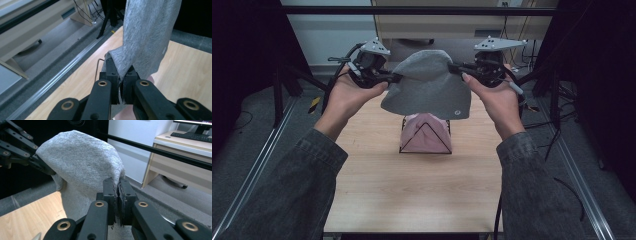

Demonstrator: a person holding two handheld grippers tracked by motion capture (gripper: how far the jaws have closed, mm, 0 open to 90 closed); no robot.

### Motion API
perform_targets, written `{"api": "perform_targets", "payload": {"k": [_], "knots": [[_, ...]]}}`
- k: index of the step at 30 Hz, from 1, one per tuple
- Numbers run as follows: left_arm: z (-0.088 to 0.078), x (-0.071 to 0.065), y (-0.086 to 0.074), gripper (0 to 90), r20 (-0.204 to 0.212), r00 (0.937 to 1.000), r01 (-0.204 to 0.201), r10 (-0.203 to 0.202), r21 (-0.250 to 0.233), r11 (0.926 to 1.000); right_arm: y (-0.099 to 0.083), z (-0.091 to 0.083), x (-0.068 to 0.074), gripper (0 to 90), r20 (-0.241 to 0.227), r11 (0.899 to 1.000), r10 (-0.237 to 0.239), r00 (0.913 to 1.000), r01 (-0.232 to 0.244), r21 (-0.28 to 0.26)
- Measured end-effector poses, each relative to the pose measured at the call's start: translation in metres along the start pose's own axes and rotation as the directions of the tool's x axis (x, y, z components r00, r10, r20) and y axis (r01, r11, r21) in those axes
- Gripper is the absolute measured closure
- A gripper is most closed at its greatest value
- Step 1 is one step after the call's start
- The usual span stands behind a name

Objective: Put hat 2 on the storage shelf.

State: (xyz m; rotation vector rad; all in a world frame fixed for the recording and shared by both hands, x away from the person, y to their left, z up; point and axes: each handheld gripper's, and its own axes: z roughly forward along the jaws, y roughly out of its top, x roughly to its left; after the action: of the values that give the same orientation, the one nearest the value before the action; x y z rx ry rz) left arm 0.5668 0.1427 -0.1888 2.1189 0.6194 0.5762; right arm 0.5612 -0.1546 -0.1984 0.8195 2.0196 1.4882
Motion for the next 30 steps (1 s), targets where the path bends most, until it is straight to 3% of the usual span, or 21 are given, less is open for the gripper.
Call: {"api": "perform_targets", "payload": {"k": [11,12,16,20,30], "knots": [[0.021,0.011,0.002,86.9,-0.037,0.9993,0.008,-0.009,-0.020,0.9998,-0.003,0.020,-0.021,85.9,0.023,1.000,0.024,0.9994,-0.024,-0.020],[0.023,0.014,0.003,87.0,-0.035,0.9990,0.028,-0.029,-0.037,0.9989,-0.003,0.022,-0.025,85.9,0.023,0.999,0.034,0.9992,-0.034,-0.032],[0.027,0.017,0.005,87.0,-0.034,0.9988,0.036,-0.037,-0.039,0.9986,-0.003,0.024,-0.030,85.9,0.024,0.998,0.048,0.9986,-0.047,-0.042],[0.035,0.016,0.003,87.0,-0.033,0.9992,0.023,-0.024,-0.018,0.9996,-0.008,0.031,-0.034,85.9,0.034,0.999,0.050,0.9982,-0.049,-0.022],[0.057,0.017,-0.008,86.9,-0.028,0.9989,0.037,-0.037,-0.010,0.9993,-0.025,0.044,-0.046,85.8,0.051,0.997,0.075,0.9959,-0.075,0.007]]}}
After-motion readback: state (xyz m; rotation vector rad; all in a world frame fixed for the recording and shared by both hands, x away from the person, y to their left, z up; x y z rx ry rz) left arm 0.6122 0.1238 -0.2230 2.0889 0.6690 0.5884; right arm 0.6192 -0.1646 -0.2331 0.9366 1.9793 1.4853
